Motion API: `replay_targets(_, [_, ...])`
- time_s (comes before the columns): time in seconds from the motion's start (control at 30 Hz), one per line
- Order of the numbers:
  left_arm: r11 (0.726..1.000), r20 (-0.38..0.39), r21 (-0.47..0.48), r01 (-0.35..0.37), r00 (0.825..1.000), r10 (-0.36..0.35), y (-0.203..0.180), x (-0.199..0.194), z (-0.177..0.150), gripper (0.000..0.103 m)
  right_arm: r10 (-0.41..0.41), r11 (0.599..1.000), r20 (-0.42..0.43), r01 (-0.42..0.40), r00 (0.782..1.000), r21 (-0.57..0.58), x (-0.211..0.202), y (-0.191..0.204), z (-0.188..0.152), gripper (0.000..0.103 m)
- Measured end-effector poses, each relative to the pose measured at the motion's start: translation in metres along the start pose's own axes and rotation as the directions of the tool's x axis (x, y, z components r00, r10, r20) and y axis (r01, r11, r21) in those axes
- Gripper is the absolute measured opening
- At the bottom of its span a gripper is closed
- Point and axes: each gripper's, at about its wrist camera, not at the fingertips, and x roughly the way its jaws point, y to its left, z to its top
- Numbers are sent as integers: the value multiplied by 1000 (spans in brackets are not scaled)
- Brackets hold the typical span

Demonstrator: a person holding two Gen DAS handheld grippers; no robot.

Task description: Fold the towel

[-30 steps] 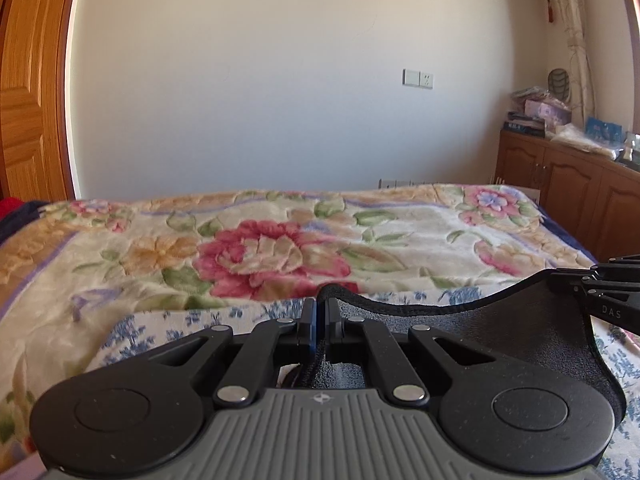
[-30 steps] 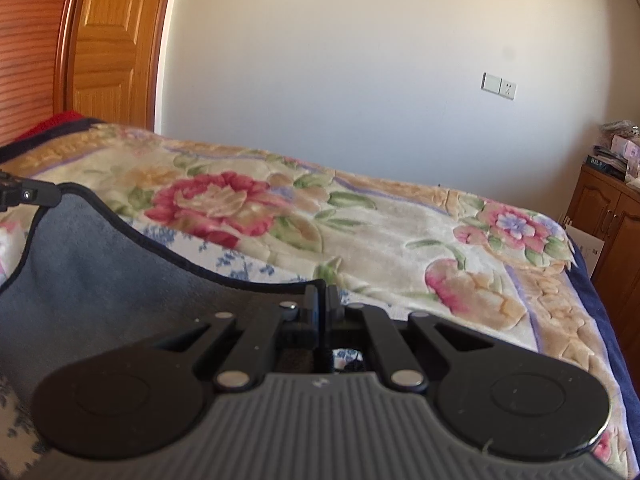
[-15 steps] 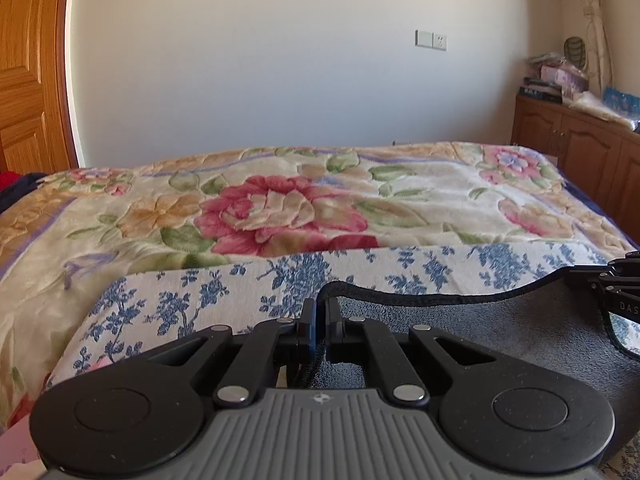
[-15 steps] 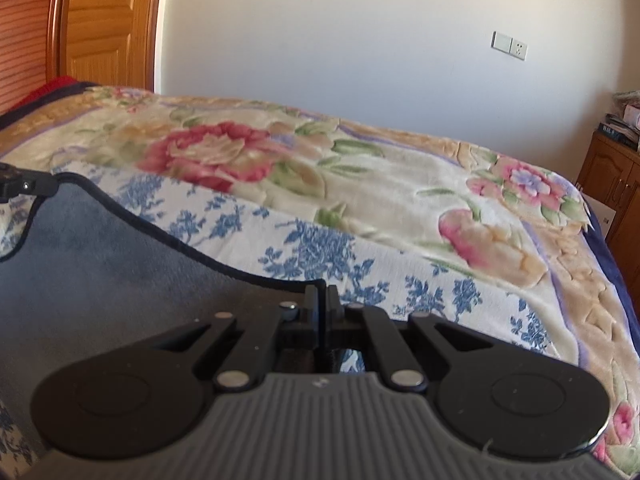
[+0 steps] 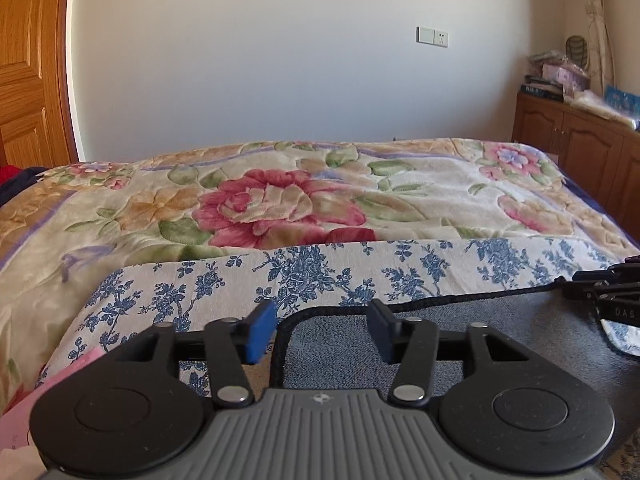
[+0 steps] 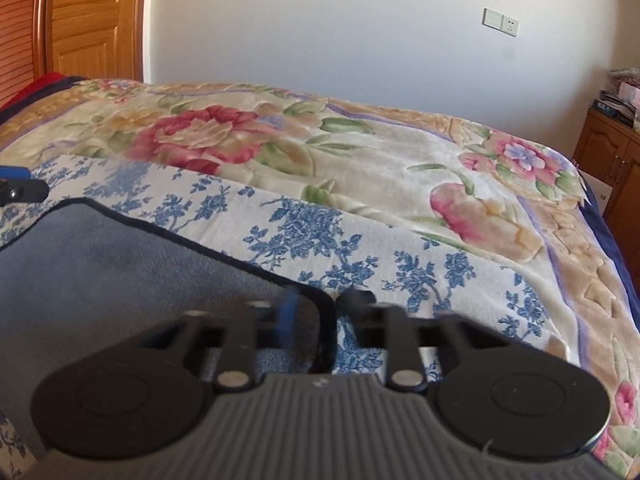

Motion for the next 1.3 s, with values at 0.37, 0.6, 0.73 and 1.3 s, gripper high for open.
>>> replay_targets(0.37, [999,48,36,-6,999,4,-8,-34,10,77,27,999,31,-28,999,36,-39,-1,4,52])
replay_targets(0.6, [999,74,46,0,997,-3,-17,-60,19,87,37,997,56,-40,998,67,-69,5,5,54])
replay_targets(0.73, [999,81,41,2,997,-5,-21,-76,21,89,36,996,65,-42,997,85,-85,8,6,55])
replay_targets(1.3, [997,123,74,-5,992,-4,-38,-150,39,103,46,991,137,-63,989,115,-158,25,14,91])
